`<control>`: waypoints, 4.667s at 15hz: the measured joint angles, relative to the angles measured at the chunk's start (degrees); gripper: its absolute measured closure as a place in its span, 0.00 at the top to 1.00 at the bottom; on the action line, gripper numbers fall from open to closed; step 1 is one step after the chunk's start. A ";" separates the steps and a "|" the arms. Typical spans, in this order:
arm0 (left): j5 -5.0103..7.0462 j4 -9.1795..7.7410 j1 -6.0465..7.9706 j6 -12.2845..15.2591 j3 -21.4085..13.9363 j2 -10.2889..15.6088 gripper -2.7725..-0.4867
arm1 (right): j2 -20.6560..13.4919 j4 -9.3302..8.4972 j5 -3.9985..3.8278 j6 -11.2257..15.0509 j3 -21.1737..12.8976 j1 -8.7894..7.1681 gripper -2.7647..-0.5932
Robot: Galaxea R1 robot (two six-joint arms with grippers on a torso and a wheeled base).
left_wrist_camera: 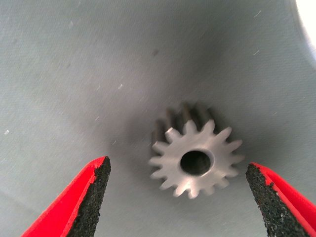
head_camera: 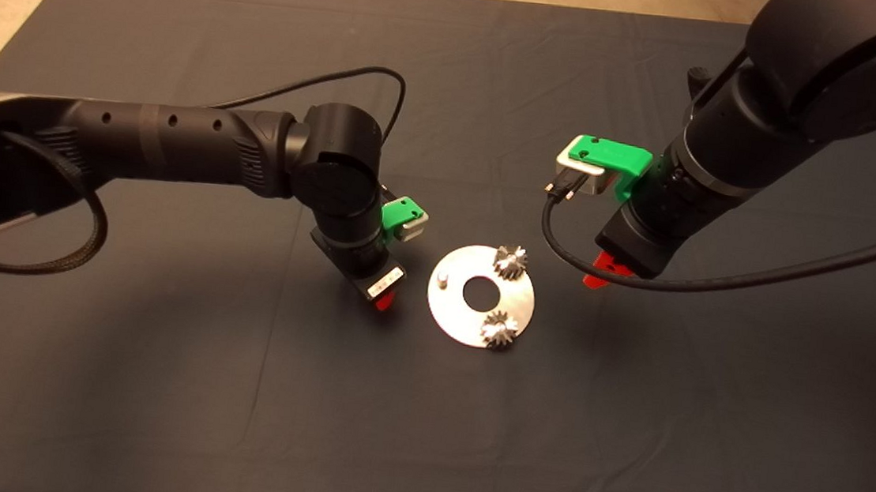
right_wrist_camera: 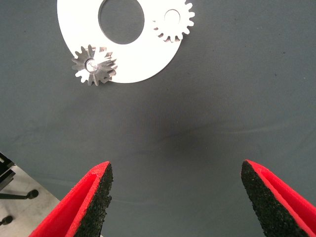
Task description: Install three planetary gears onto the carrier pins
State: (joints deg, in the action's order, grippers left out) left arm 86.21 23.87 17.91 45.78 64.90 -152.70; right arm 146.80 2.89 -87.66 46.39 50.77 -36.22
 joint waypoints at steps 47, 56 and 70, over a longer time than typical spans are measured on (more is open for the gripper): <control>1.27 0.40 6.48 0.55 -0.88 -1.46 0.13 | -0.09 -0.06 0.03 0.00 -0.39 -0.16 0.61; 1.22 0.20 7.36 1.57 -1.78 -6.58 0.12 | -1.10 -4.29 -0.03 0.02 -9.29 -0.94 0.61; 1.29 0.22 7.31 1.63 -1.62 -9.57 0.12 | 2.61 -6.35 -0.02 11.92 -20.85 -0.11 0.61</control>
State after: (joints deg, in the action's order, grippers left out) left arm 87.50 24.09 25.22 47.41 63.28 -162.27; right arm 149.41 -3.46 -87.67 58.31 29.93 -36.33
